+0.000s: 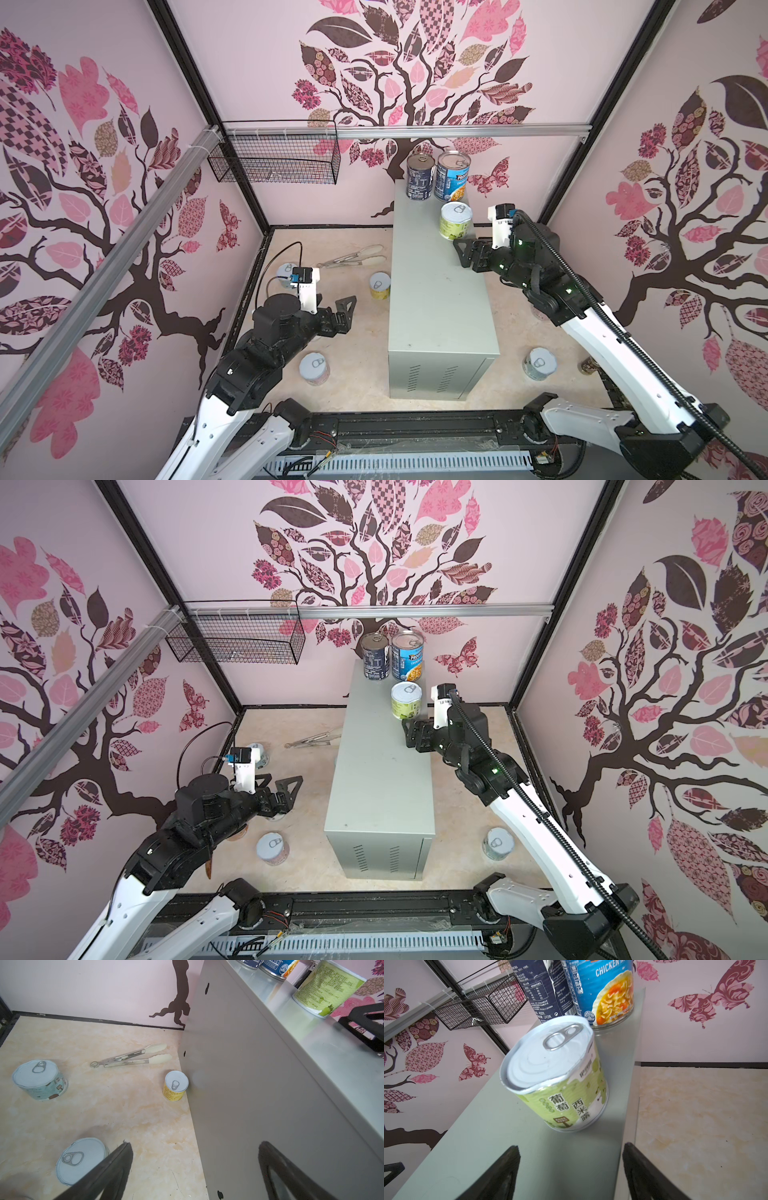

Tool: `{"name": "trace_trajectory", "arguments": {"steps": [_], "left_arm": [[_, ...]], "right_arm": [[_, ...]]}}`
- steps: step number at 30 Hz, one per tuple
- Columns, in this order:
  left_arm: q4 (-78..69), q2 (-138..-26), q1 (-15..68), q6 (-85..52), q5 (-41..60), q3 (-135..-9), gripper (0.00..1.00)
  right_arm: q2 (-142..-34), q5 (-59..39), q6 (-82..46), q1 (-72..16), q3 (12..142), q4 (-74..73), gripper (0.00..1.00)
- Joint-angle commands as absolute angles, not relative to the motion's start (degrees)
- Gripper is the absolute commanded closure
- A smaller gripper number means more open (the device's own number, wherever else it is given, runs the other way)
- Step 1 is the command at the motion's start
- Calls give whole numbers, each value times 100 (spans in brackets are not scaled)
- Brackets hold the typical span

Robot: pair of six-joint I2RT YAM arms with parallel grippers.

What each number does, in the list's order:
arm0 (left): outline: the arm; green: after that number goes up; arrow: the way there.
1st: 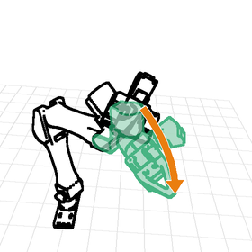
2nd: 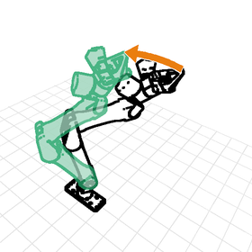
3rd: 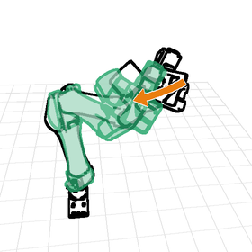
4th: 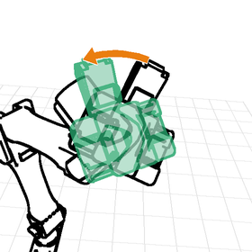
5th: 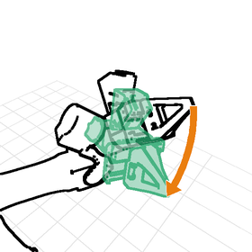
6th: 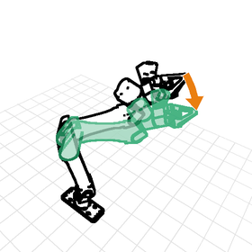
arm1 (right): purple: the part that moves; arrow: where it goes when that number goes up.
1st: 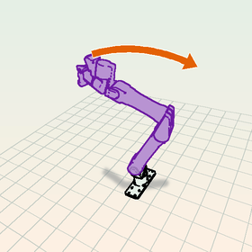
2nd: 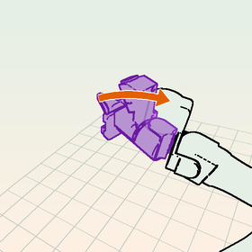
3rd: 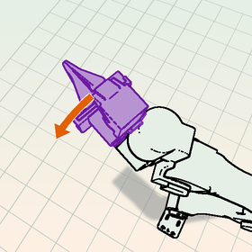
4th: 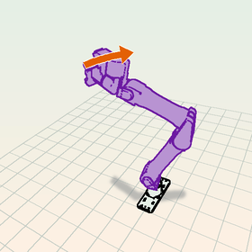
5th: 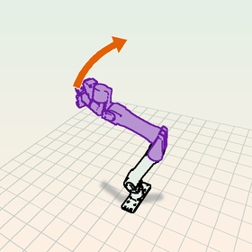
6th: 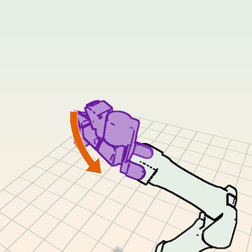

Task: Place and organize the canned foods onto the counter
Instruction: 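Open the right gripper and draw it back from the green-labelled can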

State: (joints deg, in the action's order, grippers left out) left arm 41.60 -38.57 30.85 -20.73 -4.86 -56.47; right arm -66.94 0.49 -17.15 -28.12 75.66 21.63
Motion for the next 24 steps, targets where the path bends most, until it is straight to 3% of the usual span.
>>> {"name": "trace_trajectory", "arguments": {"steps": [1, 7, 24], "left_arm": [[3939, -3863, 3092, -2013, -464, -5472, 2], [3867, -3894, 3090, -1995, -435, -5395, 2], [3726, -3953, 3090, -1992, -365, -5215, 2]], "right_arm": [[-6924, 190, -1700, -2852, 7681, 1948, 19], [-7201, 384, -1660, -2849, 7819, 1882, 27], [-7920, 680, -1553, -2851, 8313, 1881, 32]]}}
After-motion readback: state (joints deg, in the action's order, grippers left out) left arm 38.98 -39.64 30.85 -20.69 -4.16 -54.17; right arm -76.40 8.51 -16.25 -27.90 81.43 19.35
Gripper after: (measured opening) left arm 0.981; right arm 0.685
